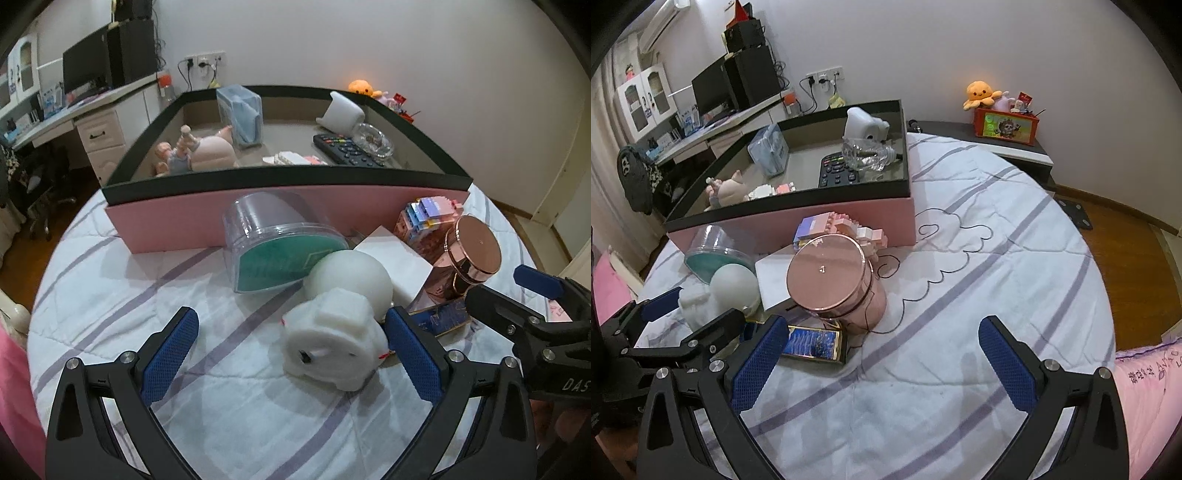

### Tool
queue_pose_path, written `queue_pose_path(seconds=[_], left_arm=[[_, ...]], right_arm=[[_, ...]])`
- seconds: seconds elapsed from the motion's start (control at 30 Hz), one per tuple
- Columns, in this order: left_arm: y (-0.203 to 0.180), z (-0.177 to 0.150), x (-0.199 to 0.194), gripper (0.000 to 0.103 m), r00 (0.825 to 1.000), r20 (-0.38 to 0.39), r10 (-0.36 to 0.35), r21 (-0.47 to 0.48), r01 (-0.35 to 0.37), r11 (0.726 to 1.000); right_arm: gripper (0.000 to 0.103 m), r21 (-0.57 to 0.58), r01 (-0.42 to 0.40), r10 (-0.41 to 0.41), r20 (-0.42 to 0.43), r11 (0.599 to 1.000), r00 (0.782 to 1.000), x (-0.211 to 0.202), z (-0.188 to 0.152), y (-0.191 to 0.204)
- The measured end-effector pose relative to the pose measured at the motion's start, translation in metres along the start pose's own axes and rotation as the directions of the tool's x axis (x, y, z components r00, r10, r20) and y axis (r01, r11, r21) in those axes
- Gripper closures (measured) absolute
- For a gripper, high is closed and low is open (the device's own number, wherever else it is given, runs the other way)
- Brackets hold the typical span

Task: Organize rigid objects
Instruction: 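Grasp the white round-headed figure with the left tool while the right tool grasps the rose-gold jar, then carry the white figure and rose-gold jar into the box and open both tools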

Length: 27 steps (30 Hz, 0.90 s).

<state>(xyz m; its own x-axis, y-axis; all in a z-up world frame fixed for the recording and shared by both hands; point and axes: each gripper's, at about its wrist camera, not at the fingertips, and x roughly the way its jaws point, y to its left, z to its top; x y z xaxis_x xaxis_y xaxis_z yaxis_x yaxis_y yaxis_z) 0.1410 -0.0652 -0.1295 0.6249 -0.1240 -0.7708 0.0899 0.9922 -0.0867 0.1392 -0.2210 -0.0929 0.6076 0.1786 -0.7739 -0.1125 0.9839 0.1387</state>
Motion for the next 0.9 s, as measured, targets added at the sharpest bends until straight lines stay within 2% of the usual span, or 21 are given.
queue_pose_path(seconds=[0.13,0.23,0.27,0.3,0.4,0.43,0.47,0.5,0.57,0.9], left_arm=[[0.001,0.002,0.005,0.008,0.999,-0.011,-0.034,-0.001,0.034,0.999],[-0.005,0.003,0.004,0.024,0.998,-0.008,-0.069,0.018,0.069,0.997],[-0.006,0.004,0.005,0.033,0.996,-0.009,-0.088,0.018,0.088,0.996],[-0.006,0.004,0.005,0.038,0.994,-0.011,-0.106,0.017,0.106,0.994],[-0.007,0.005,0.004,0.049,0.990,-0.013,-0.139,0.020,0.139,0.990],[-0.007,0.005,0.003,0.049,0.990,-0.011,-0.139,0.022,0.139,0.990],[-0.006,0.005,0.003,0.049,0.990,-0.010,-0.144,0.021,0.144,0.989],[-0.004,0.005,0.003,0.049,0.989,-0.010,-0.148,0.017,0.148,0.989],[-0.002,0.004,0.001,0.050,0.989,-0.006,-0.151,0.009,0.151,0.989],[0.009,0.001,-0.014,0.050,0.991,0.022,-0.132,0.007,0.132,0.991]], right_arm=[[0.000,-0.002,-0.007,0.007,0.003,1.000,1.000,0.004,0.007,-0.002],[0.000,-0.010,-0.017,0.017,0.006,1.000,1.000,0.007,0.013,-0.002],[0.000,-0.014,-0.028,0.029,0.008,1.000,1.000,0.008,0.014,-0.002],[0.000,-0.019,-0.041,0.041,0.010,0.999,0.999,0.008,0.015,-0.001],[0.002,-0.047,-0.068,0.068,0.017,0.997,0.998,0.013,0.017,0.005],[0.005,-0.052,-0.079,0.080,0.019,0.995,0.997,0.014,0.016,0.007],[0.019,-0.055,-0.085,0.086,0.019,0.995,0.996,0.014,0.016,0.008],[0.038,-0.057,-0.086,0.087,0.016,0.995,0.996,0.015,0.016,0.009],[0.049,-0.062,-0.094,0.094,0.000,0.994,0.996,0.019,0.016,0.011],[0.052,-0.045,-0.090,0.091,0.024,0.995,0.996,0.007,0.010,0.012]])
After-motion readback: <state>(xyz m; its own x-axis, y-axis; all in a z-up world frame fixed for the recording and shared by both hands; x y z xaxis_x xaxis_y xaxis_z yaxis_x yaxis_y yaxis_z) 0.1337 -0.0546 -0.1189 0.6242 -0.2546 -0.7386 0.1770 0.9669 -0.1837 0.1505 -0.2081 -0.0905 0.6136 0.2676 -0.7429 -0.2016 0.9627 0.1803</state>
